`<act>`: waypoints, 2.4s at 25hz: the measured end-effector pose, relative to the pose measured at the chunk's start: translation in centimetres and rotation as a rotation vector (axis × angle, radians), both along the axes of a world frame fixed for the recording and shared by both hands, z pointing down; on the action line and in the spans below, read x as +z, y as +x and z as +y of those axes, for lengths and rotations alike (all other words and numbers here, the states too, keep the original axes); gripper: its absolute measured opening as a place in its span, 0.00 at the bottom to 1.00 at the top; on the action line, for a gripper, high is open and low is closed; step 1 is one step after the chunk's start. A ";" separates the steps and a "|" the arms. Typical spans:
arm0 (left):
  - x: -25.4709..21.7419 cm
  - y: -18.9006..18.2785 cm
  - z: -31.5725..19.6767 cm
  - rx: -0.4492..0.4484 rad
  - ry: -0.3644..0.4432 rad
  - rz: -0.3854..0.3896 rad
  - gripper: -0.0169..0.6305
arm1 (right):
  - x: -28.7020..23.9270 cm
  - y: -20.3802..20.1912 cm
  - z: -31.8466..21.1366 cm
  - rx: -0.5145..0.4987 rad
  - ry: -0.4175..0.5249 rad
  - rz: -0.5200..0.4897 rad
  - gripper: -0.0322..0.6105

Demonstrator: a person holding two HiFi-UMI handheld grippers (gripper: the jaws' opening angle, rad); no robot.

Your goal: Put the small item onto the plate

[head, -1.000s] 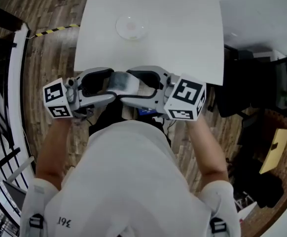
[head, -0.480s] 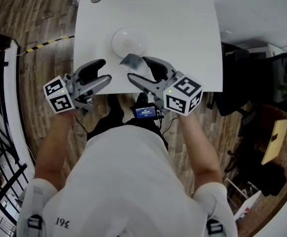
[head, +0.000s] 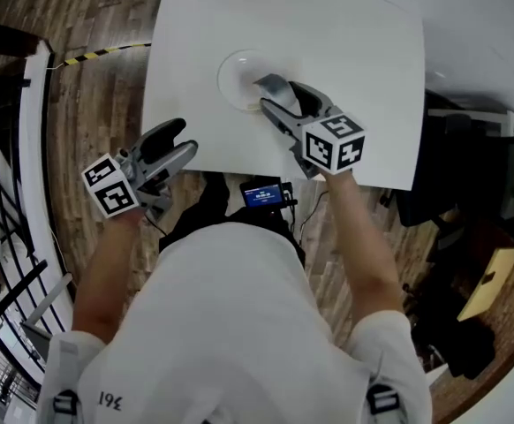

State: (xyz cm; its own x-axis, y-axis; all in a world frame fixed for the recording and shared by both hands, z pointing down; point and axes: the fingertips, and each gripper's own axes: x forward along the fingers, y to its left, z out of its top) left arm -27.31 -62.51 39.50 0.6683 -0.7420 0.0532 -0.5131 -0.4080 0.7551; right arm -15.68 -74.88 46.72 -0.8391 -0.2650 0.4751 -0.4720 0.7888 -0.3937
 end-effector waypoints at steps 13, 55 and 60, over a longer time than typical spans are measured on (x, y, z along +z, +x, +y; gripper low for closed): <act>2.9 1.6 -0.5 0.008 -0.110 0.045 0.50 | 6.2 -4.0 -2.3 -0.144 0.148 0.258 0.51; 3.3 -1.0 2.9 0.067 -0.151 0.078 0.50 | 10.3 -5.7 -3.1 -0.130 0.235 0.518 0.51; 3.0 -1.0 3.0 0.095 -0.136 0.085 0.50 | 7.8 -4.7 -3.0 -0.049 0.242 0.470 0.51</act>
State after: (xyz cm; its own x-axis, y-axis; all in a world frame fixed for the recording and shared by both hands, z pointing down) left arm -28.28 -59.49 42.53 0.7411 -0.6654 0.0890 -0.4092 -0.3427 0.8457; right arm -20.36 -77.89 54.50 -0.5645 -0.3797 0.7329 -0.5140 0.8565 0.0479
